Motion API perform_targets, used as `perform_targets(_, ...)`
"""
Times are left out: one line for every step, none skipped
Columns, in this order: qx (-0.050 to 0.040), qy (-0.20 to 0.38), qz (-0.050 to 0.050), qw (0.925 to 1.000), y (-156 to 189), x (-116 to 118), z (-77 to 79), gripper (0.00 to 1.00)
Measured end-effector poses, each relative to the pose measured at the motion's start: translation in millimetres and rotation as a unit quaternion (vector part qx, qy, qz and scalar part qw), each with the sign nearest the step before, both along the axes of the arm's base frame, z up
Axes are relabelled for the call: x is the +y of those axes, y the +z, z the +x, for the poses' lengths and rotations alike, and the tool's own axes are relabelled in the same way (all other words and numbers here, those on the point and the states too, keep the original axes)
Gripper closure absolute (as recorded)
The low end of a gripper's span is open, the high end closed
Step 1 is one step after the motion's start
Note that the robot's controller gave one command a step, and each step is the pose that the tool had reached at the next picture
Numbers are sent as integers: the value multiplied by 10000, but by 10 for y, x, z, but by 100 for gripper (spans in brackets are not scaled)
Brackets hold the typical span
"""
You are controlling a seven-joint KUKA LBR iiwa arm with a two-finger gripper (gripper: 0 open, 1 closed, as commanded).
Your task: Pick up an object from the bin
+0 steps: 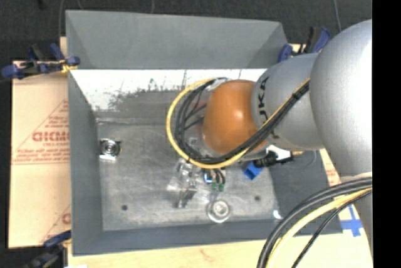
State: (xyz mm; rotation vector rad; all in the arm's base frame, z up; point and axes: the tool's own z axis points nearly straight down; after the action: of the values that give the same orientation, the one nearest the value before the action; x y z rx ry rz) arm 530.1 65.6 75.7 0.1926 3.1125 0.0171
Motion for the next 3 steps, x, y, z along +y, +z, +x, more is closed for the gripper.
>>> perform_targets(50, -862, 3, 9963, -11, -260, -59, 0)
perform_targets(82, -852, -11, 9963, 12, -242, -34, 0)
perform_targets(91, -854, -15, 9963, 25, -232, -19, 0)
